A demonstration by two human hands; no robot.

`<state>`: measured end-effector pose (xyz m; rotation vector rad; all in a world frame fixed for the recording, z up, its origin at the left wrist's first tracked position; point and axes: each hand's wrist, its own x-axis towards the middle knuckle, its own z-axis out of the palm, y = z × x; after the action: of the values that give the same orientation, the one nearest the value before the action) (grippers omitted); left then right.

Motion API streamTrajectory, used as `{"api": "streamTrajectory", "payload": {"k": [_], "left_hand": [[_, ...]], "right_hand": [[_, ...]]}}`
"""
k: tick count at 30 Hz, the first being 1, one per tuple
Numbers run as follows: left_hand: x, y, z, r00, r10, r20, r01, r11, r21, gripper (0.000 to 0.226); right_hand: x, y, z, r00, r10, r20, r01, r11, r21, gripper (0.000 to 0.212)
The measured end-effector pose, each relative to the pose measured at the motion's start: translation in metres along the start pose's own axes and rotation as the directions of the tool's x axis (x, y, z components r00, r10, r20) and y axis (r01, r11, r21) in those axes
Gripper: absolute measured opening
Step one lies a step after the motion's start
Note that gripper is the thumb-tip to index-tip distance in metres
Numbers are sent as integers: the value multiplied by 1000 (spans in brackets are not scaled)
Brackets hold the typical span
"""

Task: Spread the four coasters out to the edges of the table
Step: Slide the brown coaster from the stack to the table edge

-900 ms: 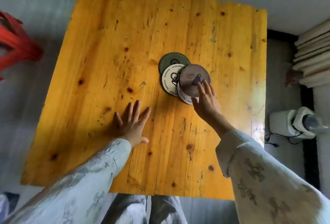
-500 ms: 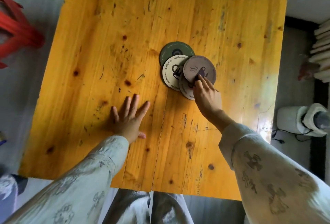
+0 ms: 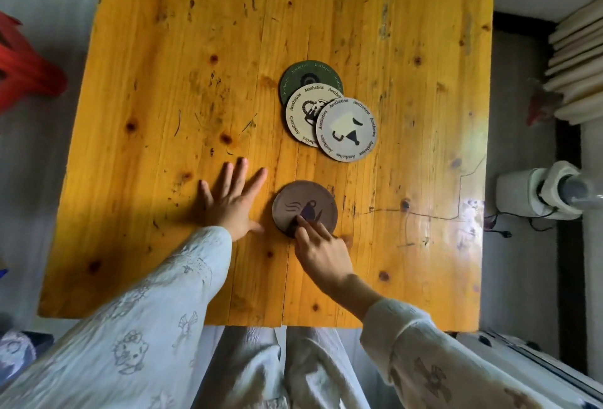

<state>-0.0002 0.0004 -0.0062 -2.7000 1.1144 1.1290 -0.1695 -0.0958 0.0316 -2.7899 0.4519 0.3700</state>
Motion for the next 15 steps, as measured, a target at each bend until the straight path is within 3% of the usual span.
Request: {"api": "streamTrajectory", "payload": {"k": [2,4,6,8,10,12,13,15], "left_hand": [[0,0,0,1000,3,-14,-2,1000,7,117],[-1,2,0,999,9,-32,-9,1000,16,116],[-4,4,2,998,11,-56,-11,1000,10,111],[-13,8,7,995,5,-97,-9,999,-50,97],[-30,13,15,978,-23,-205,-28,970,-241,67],[-50,19,25,945,-104,-310,-37,908,-417,48],[-59,21,29,943,-157,-295,-15,861,-508,48],[-70,25,35,957,-264,-116,107,699,-707,52]], "right_hand": [[-2,-3,4,1000,15,20,-14,998,-59,19],[4,-1,3,999,4,39,-4,1000,-2,23],[15,6,-1,998,32,57,-42,982,184,27],[31,17,-10,976,207,62,-214,894,394,29],[44,30,-20,928,370,53,-349,807,476,33],[52,40,-25,916,393,79,-389,822,415,37],[54,43,-25,916,385,113,-397,834,383,39],[55,43,-22,909,375,183,-416,840,347,41]]}}
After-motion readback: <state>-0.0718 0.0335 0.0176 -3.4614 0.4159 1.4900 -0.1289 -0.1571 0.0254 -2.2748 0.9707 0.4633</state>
